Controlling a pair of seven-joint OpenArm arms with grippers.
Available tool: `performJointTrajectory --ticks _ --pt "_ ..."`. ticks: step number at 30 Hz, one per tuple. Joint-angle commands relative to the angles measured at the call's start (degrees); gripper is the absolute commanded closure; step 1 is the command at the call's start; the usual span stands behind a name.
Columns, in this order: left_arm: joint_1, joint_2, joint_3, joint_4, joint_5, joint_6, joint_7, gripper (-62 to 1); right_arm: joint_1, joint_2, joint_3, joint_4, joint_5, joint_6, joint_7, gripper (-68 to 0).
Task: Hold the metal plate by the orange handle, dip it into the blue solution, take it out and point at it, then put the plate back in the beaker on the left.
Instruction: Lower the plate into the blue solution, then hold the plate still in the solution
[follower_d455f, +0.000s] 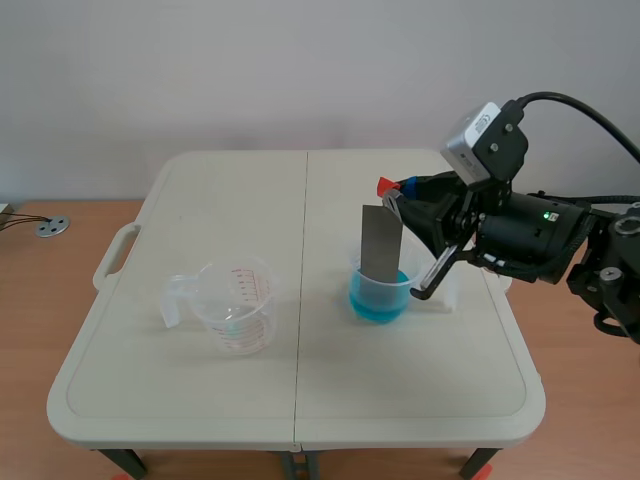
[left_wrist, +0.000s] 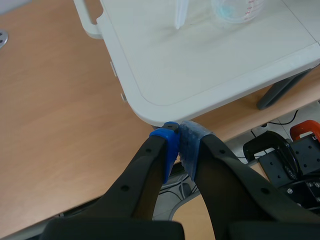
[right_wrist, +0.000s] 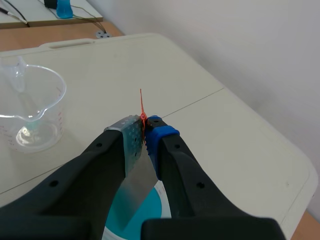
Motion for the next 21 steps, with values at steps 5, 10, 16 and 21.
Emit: performJointTrajectory --ticks 5,10,16,21 --pt "-0.17 0.13 0.11 0.68 -0.57 -0.07 -0.87 -1.6 1.14 -0.66 0.09 -0.96 -0.7 0.11 1.81 -1.3" --pt "-0.17 0.13 0.11 0.68 -0.57 -0.07 -0.87 -1.6 1.11 -0.66 0.09 -2.12 -1.62 0.11 2.1 -1.3" --pt "-0.17 0.13 0.11 0.68 -0.57 -0.07 -0.79 -1.6 1.14 -0.66 0.09 -2.16 -1.88 0.11 2.51 -1.3" --pt "-0.17 0.13 0.11 0.68 -0.57 -0.07 -0.72 -1.6 1.14 -0.66 0.09 -2.16 -2.05 0.11 2.51 -1.3"
